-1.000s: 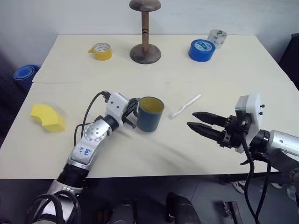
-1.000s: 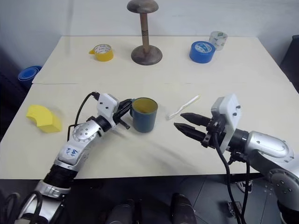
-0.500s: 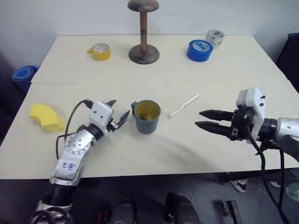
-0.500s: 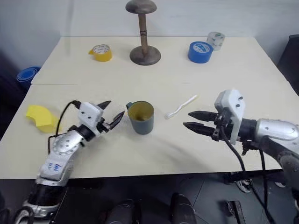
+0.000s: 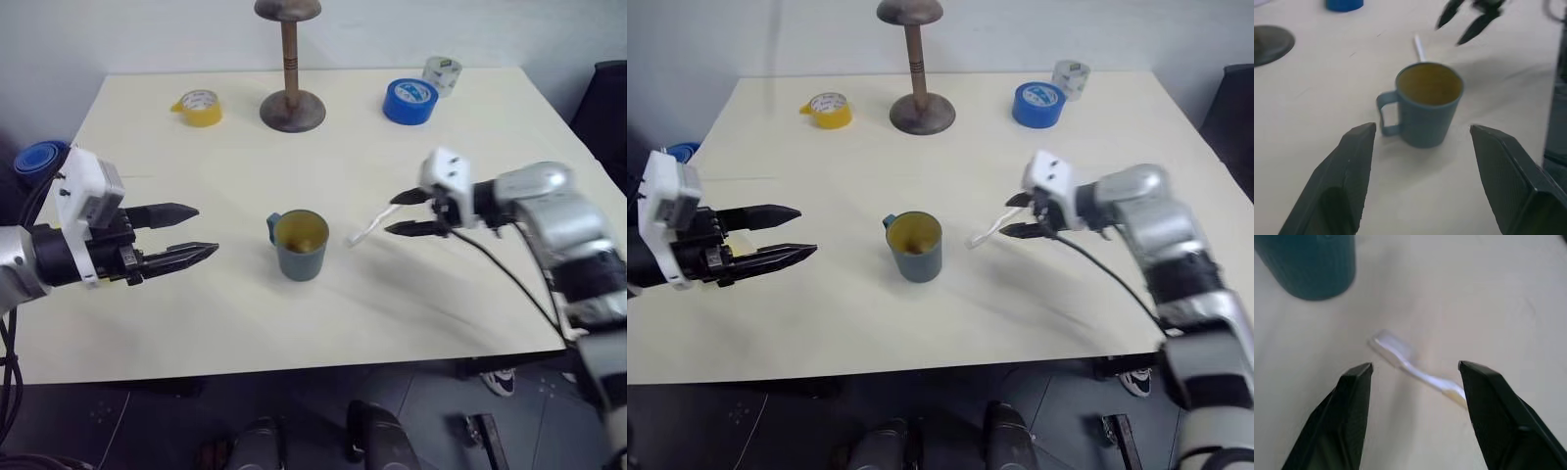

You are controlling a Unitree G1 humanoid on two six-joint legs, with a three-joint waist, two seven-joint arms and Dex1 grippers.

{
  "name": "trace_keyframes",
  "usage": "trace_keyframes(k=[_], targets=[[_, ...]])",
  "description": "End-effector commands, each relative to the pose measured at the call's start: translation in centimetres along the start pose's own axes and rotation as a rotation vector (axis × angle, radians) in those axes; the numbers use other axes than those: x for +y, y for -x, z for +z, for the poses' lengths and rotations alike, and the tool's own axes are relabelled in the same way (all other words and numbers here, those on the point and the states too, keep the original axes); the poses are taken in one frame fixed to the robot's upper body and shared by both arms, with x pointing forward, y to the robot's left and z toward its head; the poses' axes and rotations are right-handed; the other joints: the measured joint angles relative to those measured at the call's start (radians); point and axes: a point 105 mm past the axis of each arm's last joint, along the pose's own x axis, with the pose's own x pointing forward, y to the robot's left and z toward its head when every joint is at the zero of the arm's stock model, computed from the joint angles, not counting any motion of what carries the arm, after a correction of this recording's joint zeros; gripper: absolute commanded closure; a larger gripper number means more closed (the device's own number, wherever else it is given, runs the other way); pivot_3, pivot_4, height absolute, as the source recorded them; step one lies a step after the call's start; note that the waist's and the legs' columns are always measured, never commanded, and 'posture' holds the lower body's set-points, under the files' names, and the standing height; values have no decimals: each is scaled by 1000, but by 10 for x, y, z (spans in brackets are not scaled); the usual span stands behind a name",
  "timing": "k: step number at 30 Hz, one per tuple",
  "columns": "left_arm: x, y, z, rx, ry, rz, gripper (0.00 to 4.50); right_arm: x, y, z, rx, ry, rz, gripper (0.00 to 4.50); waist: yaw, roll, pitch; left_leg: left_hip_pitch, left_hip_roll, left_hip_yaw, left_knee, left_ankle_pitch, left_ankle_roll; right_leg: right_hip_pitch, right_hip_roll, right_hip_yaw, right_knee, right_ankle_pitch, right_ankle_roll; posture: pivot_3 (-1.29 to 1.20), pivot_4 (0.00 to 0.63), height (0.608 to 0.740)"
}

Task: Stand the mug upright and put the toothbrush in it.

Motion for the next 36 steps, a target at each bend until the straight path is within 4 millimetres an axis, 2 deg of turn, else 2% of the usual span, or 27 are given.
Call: trace_keyframes(k=[1, 6, 9, 15, 21, 29, 33, 36], targets=[[-9, -2, 9, -2, -24, -57, 1241, -17, -4, -12, 81, 56, -33, 1590, -8, 0, 0, 0, 0, -1, 0, 0, 0, 0, 0, 0, 1, 0, 0, 0, 150, 740], [-17, -3, 7, 31, -46, -85, 1241, -18, -14, -18, 157, 133, 4, 1590, -30, 1, 1, 0, 0, -3, -3, 0, -1, -1, 0, -5, 1, 0, 1, 0, 150, 740], [-19, -3, 10, 27, -54, -88, 1241, -20, -16, -13, 152, 146, 3, 1590, -39, 2, 2, 0, 0, -4, -3, 0, -1, -1, 0, -5, 1, 0, 1, 0, 150, 740], [-16, 0, 13, 27, -77, -62, 1241, -23, -25, 13, 81, 193, 7, 1590, -59, 3, 3, 0, 1, -4, 1, 1, -4, -1, 0, -3, 6, 0, 1, 0, 150, 740], [-11, 1, 15, 17, -87, -31, 1241, -19, -42, 22, 47, 210, -11, 1590, -61, 3, 3, 1, 2, -4, 1, 2, -5, -1, 1, -2, 9, 0, 1, 0, 150, 740], [-7, 0, 21, 3, -105, -18, 1241, -7, -62, 15, 109, 212, 33, 1590, -61, 4, 3, 1, 2, -5, 1, 2, -5, -1, 1, -2, 10, 0, 1, 0, 150, 740], [-7, -1, 24, -3, -114, -10, 1241, 5, -60, -6, 207, 198, 131, 1590, -61, 4, 3, 2, 2, -5, 1, 2, -5, -1, 1, -2, 10, 0, 1, 0, 150, 740], [-6, -1, 25, -5, -119, 0, 1241, 7, -59, -7, 199, 143, 148, 1590, -60, 4, 3, 2, 2, -6, 1, 2, -5, 1, 1, -3, 10, 0, 1, 0, 150, 740]])
